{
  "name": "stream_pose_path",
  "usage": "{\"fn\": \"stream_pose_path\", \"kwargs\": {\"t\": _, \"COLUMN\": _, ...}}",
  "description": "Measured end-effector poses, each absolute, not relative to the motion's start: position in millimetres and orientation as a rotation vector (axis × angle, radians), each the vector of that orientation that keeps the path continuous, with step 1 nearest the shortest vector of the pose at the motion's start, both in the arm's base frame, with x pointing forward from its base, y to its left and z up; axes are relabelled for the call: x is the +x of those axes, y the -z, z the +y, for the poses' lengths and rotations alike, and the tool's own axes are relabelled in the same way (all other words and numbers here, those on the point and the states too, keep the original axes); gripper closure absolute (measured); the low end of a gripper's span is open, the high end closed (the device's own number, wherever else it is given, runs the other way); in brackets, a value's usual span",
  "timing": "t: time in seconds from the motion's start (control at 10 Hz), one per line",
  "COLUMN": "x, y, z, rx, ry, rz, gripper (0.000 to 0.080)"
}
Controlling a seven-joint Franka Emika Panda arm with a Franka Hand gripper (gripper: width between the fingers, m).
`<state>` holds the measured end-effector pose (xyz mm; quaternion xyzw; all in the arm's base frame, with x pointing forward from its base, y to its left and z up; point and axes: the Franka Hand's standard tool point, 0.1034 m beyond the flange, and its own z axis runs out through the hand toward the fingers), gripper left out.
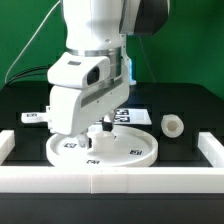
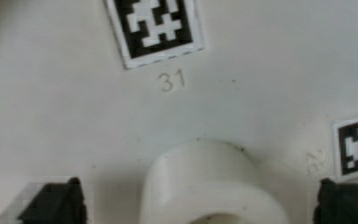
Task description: Assemble round table
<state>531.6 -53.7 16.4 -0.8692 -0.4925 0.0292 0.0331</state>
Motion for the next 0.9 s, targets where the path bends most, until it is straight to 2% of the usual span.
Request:
{"fn": "stream_pose_path", "kwargs": {"t": 0.6, "x": 530.9, "y": -13.4, "z": -46.4, "rx": -2.646, "ry": -0.091, "rz": -1.548, "gripper": 0.0172}}
{"fn": "stream_pose_path", "kwargs": {"t": 0.7, "x": 531.0, "y": -13.5, "z": -46.3, "rx": -2.646, "ry": -0.09, "rz": -1.548, "gripper": 0.0351}}
{"fn": "stream_pose_path", "kwargs": {"t": 0.8, "x": 531.3, "y": -14.0, "z": -46.3, "rx": -2.647, "ry": -0.089, "rz": -1.549, "gripper": 0.0392}}
{"fn": "stream_pose_path", "kwargs": {"t": 0.9, "x": 531.3, "y": -14.0, "z": -46.3, "rx": -2.647, "ry": -0.089, "rz": -1.549, "gripper": 0.0392}}
